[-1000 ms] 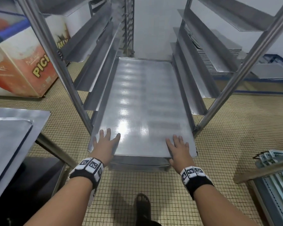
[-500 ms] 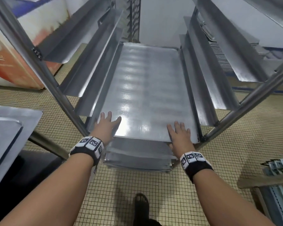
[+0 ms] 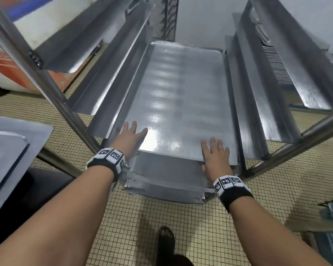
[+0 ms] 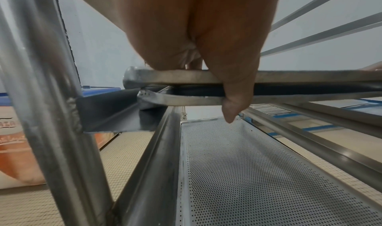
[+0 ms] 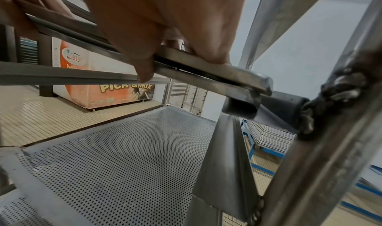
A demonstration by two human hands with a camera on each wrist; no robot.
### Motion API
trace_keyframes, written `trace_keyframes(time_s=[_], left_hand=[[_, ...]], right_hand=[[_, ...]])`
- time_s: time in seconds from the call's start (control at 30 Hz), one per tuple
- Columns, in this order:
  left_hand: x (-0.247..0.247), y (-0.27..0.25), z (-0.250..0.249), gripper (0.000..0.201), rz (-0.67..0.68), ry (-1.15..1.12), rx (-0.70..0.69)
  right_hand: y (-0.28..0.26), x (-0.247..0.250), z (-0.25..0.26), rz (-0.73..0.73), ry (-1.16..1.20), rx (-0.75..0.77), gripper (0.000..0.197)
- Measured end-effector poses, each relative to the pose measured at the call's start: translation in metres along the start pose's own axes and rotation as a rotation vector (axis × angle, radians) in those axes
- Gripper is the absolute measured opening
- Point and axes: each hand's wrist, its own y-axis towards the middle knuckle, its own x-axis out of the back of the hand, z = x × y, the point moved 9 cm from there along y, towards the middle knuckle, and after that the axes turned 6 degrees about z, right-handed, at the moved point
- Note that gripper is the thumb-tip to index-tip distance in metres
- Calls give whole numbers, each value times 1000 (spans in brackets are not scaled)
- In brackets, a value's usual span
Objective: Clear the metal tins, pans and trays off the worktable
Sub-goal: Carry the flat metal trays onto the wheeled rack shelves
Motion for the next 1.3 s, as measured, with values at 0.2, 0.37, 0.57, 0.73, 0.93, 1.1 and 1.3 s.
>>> trace_keyframes(time_s=[0.2, 0.37, 0.57, 0.73, 0.93, 1.1, 1.3], left_hand=[[-12, -16, 7, 84, -84, 44, 13], [-35, -76, 10, 94, -105, -30, -13], [-64, -170, 66, 46, -116, -226, 64], [-95, -266, 160, 40, 0, -349, 300], [-142, -433, 287, 41, -130, -480, 671], [-222, -583, 365, 45, -148, -559, 1016], [-314, -699, 371, 49, -98, -736, 1302]], right_hand=[[-9, 1, 3, 33, -25, -56, 84], [-48, -6, 25, 27, -24, -105, 78], [-101, 8, 94, 20, -70, -87, 52], [-137, 12, 224, 141, -40, 155, 27], [-199, 5, 424, 145, -73, 530, 32], [-269, -14, 572, 152, -44, 833, 31], [-341, -59, 674, 149, -140, 1090, 46]])
